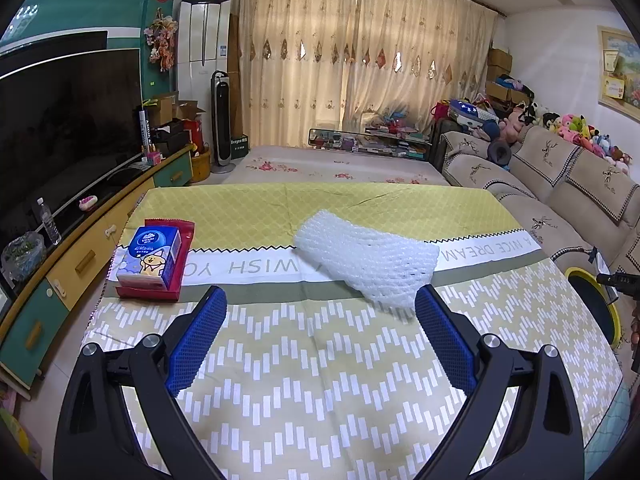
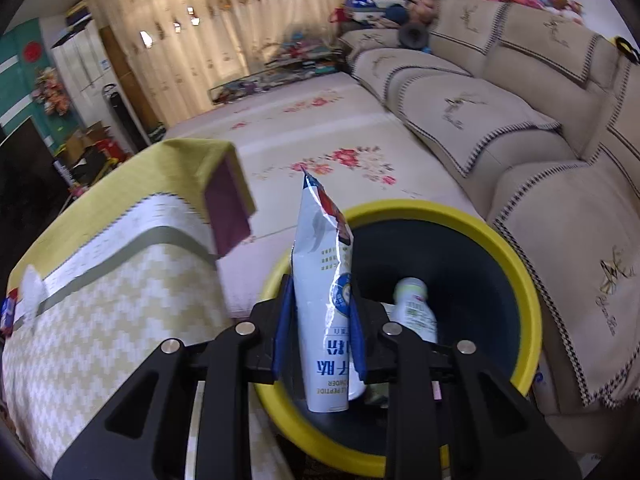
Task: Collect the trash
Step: 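Carry the white tube over the bin and open the right tool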
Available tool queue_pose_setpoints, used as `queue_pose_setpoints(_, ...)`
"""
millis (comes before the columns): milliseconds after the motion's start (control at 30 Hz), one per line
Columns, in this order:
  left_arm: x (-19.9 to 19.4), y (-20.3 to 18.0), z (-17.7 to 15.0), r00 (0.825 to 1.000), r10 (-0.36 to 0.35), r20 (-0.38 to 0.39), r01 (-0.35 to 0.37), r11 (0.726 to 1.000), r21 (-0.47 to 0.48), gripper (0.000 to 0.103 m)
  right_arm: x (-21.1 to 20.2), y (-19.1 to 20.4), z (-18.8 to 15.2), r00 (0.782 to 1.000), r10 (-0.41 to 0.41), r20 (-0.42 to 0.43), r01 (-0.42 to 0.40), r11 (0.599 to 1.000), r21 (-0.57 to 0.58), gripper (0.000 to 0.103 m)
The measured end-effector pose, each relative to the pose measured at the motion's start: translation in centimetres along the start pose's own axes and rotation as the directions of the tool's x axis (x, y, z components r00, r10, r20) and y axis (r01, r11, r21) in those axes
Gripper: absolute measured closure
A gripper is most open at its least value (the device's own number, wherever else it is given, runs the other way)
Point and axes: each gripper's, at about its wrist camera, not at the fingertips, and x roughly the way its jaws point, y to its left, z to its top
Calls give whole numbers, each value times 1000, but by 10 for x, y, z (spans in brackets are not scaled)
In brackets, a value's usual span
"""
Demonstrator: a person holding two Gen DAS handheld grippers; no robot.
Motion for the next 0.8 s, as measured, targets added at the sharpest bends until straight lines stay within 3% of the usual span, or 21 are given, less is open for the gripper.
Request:
queue_pose_setpoints(233,1,0,-1,1000,-1,-2,1,1000,1,9,14,-20,-2,999,-39,-24,40,999,30,76)
queue_pose_setpoints(300,1,0,-1,1000,1,-2,-1,1000,1,9,16,-21,-2,998,-54,-22,55,998,35,73)
queue_pose_setpoints(367,1,0,-1,1000,0,-3,0,1000,1,9,16,-21,-2,997,-72,-18,73,996,44,58)
queue_pose_setpoints(400,0,0,-1,1000,0,-2,0,1000,1,9,15,-22,-1,997,-76,-11,76,996,50,55)
queue_pose_setpoints(533,0,-1,-1,1000,0,-2,0,1000,2,9,6,-17,4,997,-75,18,73,994,80,54)
queue_pose_setpoints(800,6,-2,-5,1000,-6,-12,6,1000,15,9,-27,59,19,989,46,141,-50,999,21,49)
